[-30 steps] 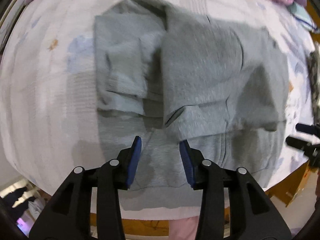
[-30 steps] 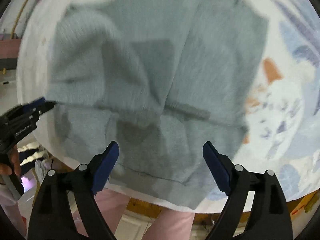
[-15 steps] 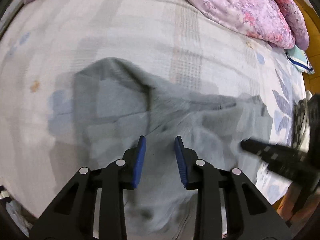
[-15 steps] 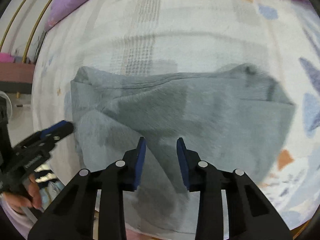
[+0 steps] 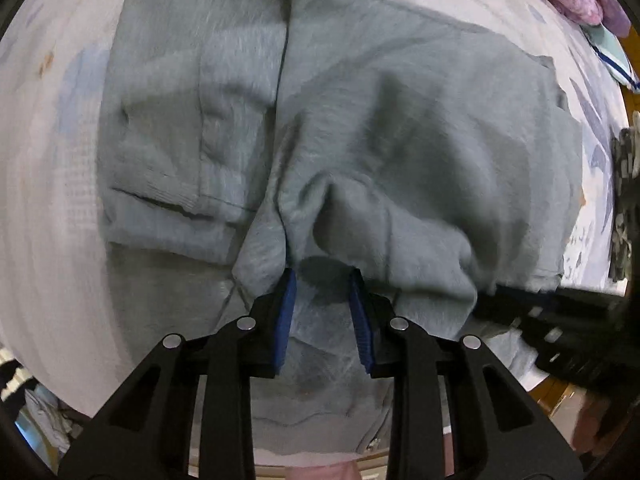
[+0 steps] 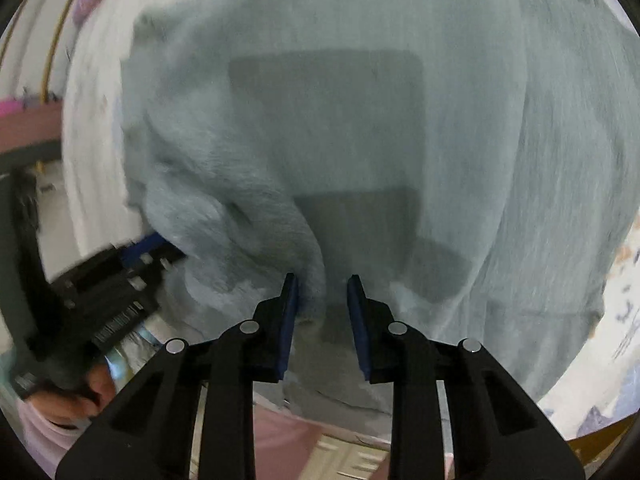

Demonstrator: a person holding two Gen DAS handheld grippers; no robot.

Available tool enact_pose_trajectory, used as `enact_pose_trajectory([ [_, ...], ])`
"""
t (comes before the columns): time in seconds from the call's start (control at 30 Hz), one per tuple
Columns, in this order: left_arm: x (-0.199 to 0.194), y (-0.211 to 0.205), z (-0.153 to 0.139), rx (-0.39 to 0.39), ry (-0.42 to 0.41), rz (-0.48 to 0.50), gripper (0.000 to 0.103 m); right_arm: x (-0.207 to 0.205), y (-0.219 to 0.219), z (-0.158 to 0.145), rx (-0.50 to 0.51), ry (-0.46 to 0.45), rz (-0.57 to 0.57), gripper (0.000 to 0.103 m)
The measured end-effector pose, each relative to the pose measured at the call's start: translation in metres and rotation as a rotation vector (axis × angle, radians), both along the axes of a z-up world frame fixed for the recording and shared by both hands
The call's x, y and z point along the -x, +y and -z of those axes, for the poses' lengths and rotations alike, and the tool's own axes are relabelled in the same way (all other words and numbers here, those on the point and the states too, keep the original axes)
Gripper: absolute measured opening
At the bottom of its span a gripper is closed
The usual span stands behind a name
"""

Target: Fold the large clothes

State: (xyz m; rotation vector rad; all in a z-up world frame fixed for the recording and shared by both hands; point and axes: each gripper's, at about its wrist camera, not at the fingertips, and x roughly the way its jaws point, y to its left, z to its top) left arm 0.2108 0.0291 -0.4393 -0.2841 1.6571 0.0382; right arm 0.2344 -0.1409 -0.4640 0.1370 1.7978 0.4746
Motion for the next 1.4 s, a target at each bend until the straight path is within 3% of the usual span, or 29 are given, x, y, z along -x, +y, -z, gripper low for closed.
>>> enact_pose_trajectory([
  [0.07,-0.006,0.0,0.006,-0.007,0.022,0.022,0.028,-0.001,-0.007,0.009,-0.006,0.041,0.063,0.029],
  [0.17,-0.02,0.003,-0.017,0.014,0.005,0.045,0.032,-0.012,-0.015,-0.011,-0.028,0.055,0.104,0.033],
  [0.23,-0.028,0.009,-0.042,0.012,-0.053,0.054,0.058,-0.025,-0.024,-0.036,-0.064,0.004,0.11,0.037],
  [0.27,-0.031,0.014,-0.051,0.001,-0.08,0.055,0.067,-0.034,-0.031,-0.048,-0.08,-0.018,0.127,0.046],
  [0.33,-0.044,0.026,-0.065,0.01,-0.133,0.046,0.067,-0.053,-0.046,-0.063,-0.076,-0.064,0.16,0.052],
  [0.43,-0.067,0.041,-0.065,0.007,-0.154,-0.001,0.067,-0.088,-0.069,-0.071,-0.047,-0.109,0.219,0.052],
  [0.67,-0.12,0.066,-0.025,-0.023,-0.166,-0.075,0.067,-0.15,-0.105,-0.048,0.013,-0.128,0.324,0.052],
  [0.7,-0.124,0.072,-0.018,-0.029,-0.177,-0.091,0.066,-0.156,-0.106,-0.043,0.01,-0.126,0.332,0.052],
  [0.77,-0.131,0.075,-0.004,-0.03,-0.185,-0.131,0.054,-0.167,-0.104,-0.032,-0.004,-0.11,0.337,0.055],
  [0.8,-0.135,0.075,0.006,0.008,-0.158,-0.142,0.039,-0.172,-0.101,-0.025,-0.007,-0.095,0.327,0.055],
  [0.87,-0.137,0.072,0.014,0.041,-0.165,-0.149,0.024,-0.173,-0.089,-0.018,-0.009,-0.096,0.311,0.057],
  [0.9,-0.138,0.07,0.014,0.056,-0.18,-0.139,0.01,-0.173,-0.085,-0.02,-0.022,-0.114,0.303,0.053],
  [0.93,-0.139,0.069,0.014,0.035,-0.179,-0.135,0.005,-0.173,-0.082,-0.022,-0.043,-0.122,0.302,0.023],
  [0.97,-0.141,0.069,0.013,0.031,-0.179,-0.14,0.004,-0.174,-0.082,-0.023,-0.076,-0.112,0.32,0.008],
  [1.1,-0.153,0.085,-0.008,0.068,-0.25,-0.224,0.003,-0.183,-0.088,-0.043,-0.08,-0.183,0.359,0.008],
  [1.17,-0.165,0.085,-0.01,0.06,-0.275,-0.204,0.003,-0.192,-0.088,-0.047,-0.081,-0.205,0.362,0.008],
  [1.27,-0.182,0.076,0.0,0.013,-0.268,-0.145,0.003,-0.203,-0.084,-0.041,-0.056,-0.224,0.365,0.008],
  [1.4,-0.188,0.072,0.029,-0.008,-0.231,-0.134,0.004,-0.198,-0.081,-0.019,-0.003,-0.202,0.345,0.008],
])
